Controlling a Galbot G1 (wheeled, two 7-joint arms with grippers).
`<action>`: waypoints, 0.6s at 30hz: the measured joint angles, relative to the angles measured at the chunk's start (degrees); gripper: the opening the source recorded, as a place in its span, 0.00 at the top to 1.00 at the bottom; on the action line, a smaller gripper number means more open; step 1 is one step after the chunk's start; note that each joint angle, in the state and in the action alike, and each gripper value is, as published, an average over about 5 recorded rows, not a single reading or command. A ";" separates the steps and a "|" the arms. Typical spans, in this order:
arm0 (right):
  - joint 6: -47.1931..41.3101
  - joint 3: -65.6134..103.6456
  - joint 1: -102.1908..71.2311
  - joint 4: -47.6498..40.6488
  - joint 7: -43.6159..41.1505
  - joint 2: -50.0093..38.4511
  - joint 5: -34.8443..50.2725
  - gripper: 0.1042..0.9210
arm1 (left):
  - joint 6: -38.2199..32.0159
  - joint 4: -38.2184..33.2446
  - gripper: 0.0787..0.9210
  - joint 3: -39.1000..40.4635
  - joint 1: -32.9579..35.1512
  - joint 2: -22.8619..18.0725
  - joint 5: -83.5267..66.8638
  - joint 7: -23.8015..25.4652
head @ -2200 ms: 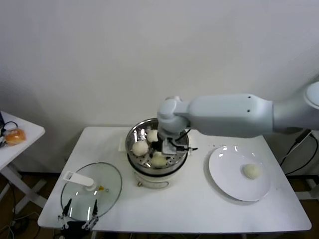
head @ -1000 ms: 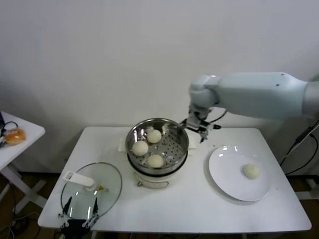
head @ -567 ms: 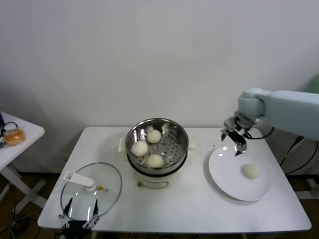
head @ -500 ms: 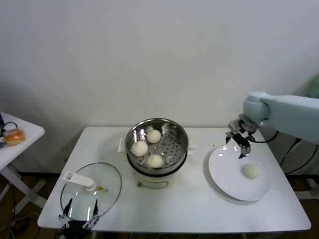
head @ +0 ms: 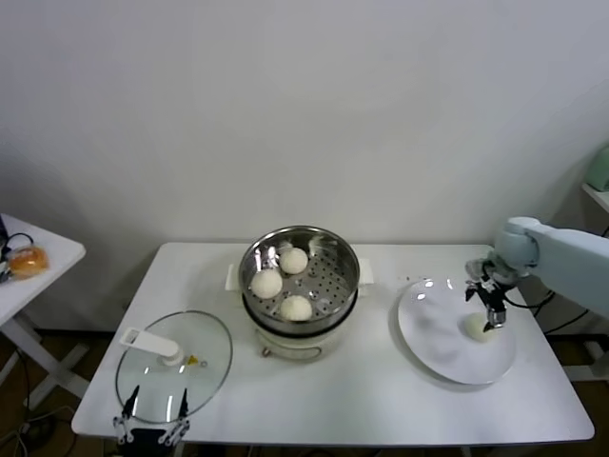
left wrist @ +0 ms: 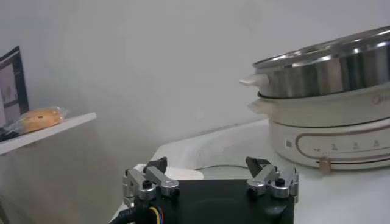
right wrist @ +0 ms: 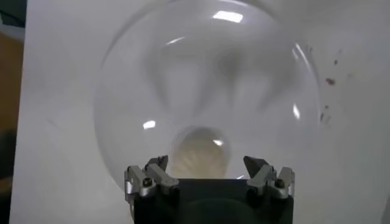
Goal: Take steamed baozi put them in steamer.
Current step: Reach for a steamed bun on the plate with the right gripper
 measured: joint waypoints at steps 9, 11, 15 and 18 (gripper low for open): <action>0.44 7.23 -7.02 -5.21 0.59 0.59 -2.70 0.12 | -0.14 0.07 0.12 0.10 0.35 0.00 0.57 0.00; 0.57 8.28 -7.76 -6.08 0.63 0.97 -3.06 0.12 | -0.19 0.07 0.12 0.09 0.39 0.00 0.60 -0.01; 0.62 9.61 -8.82 -7.17 0.61 1.48 -3.76 0.12 | -0.22 -0.06 0.12 0.10 0.40 0.00 0.62 -0.03; 0.64 10.17 -9.31 -7.53 0.41 1.50 -4.08 0.16 | -0.22 -0.15 0.12 0.12 0.42 0.00 0.62 -0.05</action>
